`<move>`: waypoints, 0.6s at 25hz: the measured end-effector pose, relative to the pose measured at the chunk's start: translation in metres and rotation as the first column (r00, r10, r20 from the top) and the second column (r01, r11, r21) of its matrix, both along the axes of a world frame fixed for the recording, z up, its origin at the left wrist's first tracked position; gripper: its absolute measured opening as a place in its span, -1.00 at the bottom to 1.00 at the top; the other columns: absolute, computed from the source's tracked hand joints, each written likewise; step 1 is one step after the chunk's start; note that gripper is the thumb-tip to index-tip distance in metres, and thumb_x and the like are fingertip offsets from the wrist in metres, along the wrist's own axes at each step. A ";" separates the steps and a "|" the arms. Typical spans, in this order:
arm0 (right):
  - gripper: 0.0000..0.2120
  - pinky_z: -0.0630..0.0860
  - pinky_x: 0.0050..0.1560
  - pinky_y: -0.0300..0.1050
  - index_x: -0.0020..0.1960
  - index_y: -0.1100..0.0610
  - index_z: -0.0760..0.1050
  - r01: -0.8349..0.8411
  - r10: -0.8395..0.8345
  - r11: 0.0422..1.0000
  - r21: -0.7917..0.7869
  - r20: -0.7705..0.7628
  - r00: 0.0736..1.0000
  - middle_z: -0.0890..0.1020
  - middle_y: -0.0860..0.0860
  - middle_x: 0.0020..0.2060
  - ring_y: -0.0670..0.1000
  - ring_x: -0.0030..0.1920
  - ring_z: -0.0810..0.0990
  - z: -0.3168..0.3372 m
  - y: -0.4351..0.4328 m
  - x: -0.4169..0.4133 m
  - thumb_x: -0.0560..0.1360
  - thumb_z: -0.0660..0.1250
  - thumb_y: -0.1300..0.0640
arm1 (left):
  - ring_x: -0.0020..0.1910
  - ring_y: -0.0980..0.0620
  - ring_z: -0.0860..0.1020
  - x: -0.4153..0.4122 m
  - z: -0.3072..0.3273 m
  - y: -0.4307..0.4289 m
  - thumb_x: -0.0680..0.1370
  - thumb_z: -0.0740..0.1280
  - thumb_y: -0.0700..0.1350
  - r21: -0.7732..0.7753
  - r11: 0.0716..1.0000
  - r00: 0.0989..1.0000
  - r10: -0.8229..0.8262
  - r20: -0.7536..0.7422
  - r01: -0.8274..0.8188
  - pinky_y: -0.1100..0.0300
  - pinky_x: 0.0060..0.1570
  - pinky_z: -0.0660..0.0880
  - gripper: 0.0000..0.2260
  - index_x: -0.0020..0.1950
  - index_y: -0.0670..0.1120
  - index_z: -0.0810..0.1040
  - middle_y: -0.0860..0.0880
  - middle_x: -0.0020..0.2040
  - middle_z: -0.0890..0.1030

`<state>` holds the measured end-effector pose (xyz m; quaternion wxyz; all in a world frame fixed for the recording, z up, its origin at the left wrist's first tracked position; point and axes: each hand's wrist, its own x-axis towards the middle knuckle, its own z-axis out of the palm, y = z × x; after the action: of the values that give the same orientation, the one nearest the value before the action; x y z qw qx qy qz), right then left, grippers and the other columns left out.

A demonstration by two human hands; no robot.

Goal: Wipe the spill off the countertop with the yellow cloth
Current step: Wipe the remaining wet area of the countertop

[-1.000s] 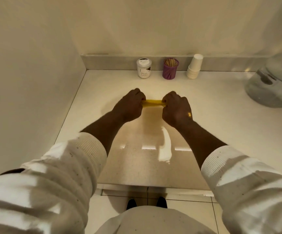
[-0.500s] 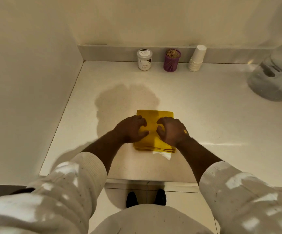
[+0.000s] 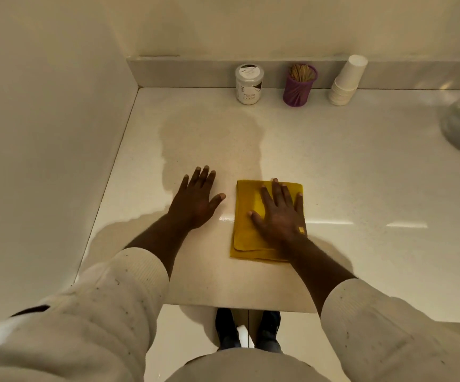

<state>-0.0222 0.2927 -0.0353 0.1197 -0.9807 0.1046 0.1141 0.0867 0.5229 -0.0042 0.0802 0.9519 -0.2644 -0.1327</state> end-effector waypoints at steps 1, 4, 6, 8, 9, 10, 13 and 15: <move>-0.13 -0.34 0.54 0.30 0.64 -0.13 -0.25 0.015 -0.015 1.000 -0.004 0.007 1.000 -0.24 0.01 0.64 0.11 0.62 -0.27 -0.005 0.002 0.005 0.47 -0.21 -0.56 | 0.64 -0.05 -0.18 0.008 -0.003 0.001 0.65 -0.05 0.28 0.003 1.000 1.000 0.002 0.002 -0.002 -0.07 0.61 -0.16 -0.33 0.65 -0.04 -0.12 -0.08 0.67 -0.11; -0.14 -0.33 0.53 0.33 0.64 -0.15 -0.22 0.033 -0.032 0.999 -0.014 0.064 0.997 -0.21 0.01 0.65 0.12 0.62 -0.24 -0.013 0.002 0.021 0.48 -0.21 -0.57 | 0.64 -0.05 -0.19 0.036 -0.012 -0.002 0.65 -0.05 0.29 -0.005 1.000 1.000 0.003 0.013 -0.003 -0.08 0.60 -0.18 -0.32 0.65 -0.05 -0.14 -0.08 0.67 -0.12; -0.15 -0.27 0.54 0.35 0.65 -0.14 -0.19 0.039 -0.037 0.999 -0.024 0.102 0.994 -0.17 0.02 0.65 0.12 0.63 -0.20 -0.014 -0.005 0.037 0.50 -0.19 -0.56 | 0.64 -0.05 -0.19 0.058 -0.015 -0.004 0.64 -0.06 0.30 -0.010 1.000 0.999 0.015 0.029 -0.014 -0.11 0.60 -0.18 -0.31 0.65 -0.05 -0.14 -0.08 0.67 -0.13; -0.16 -0.21 0.54 0.37 0.65 -0.13 -0.17 0.057 -0.053 0.998 -0.027 0.122 0.991 -0.13 0.03 0.66 0.13 0.63 -0.16 -0.013 -0.015 0.053 0.51 -0.19 -0.55 | 0.64 -0.05 -0.19 0.078 -0.017 0.000 0.65 -0.07 0.30 -0.003 0.999 0.998 0.042 0.048 -0.042 -0.12 0.60 -0.18 -0.31 0.65 -0.06 -0.13 -0.09 0.67 -0.13; -0.16 -0.19 0.54 0.38 0.65 -0.12 -0.15 0.064 -0.060 0.998 -0.027 0.127 0.990 -0.12 0.03 0.66 0.13 0.63 -0.15 -0.014 -0.019 0.064 0.52 -0.19 -0.55 | 0.64 -0.06 -0.19 0.089 -0.020 0.003 0.65 -0.08 0.29 0.004 0.998 0.997 0.055 0.048 -0.055 -0.12 0.60 -0.18 -0.31 0.65 -0.06 -0.13 -0.09 0.67 -0.12; -0.17 -0.18 0.54 0.39 0.65 -0.12 -0.14 0.069 -0.065 0.997 -0.026 0.132 0.989 -0.11 0.04 0.66 0.14 0.63 -0.14 -0.014 -0.023 0.074 0.52 -0.18 -0.54 | 0.64 -0.06 -0.19 0.097 -0.023 0.005 0.65 -0.08 0.28 0.008 0.998 0.998 0.061 0.032 -0.061 -0.11 0.60 -0.18 -0.32 0.65 -0.06 -0.13 -0.10 0.67 -0.13; -0.16 -0.17 0.54 0.39 0.65 -0.12 -0.13 0.076 -0.072 0.997 -0.022 0.141 0.987 -0.09 0.04 0.66 0.15 0.63 -0.12 -0.016 -0.032 0.107 0.51 -0.20 -0.55 | 0.63 -0.05 -0.20 0.112 -0.034 0.006 0.68 -0.05 0.22 -0.061 0.996 0.997 0.065 -0.031 -0.066 -0.06 0.60 -0.20 -0.37 0.65 -0.05 -0.14 -0.09 0.67 -0.14; -0.15 -0.19 0.54 0.38 0.65 -0.12 -0.13 0.068 -0.064 0.997 -0.022 0.150 0.987 -0.08 0.04 0.66 0.15 0.63 -0.12 -0.015 -0.033 0.132 0.50 -0.20 -0.56 | 0.64 -0.05 -0.16 0.113 -0.039 0.007 0.69 -0.03 0.18 -0.126 0.989 0.997 0.081 0.011 -0.079 -0.06 0.61 -0.17 -0.41 0.65 -0.05 -0.09 -0.08 0.67 -0.09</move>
<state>0.1093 0.2594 -0.0506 0.1178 -0.9839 0.1295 0.0352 0.1996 0.5297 -0.0436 0.1428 0.9558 -0.2345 -0.1049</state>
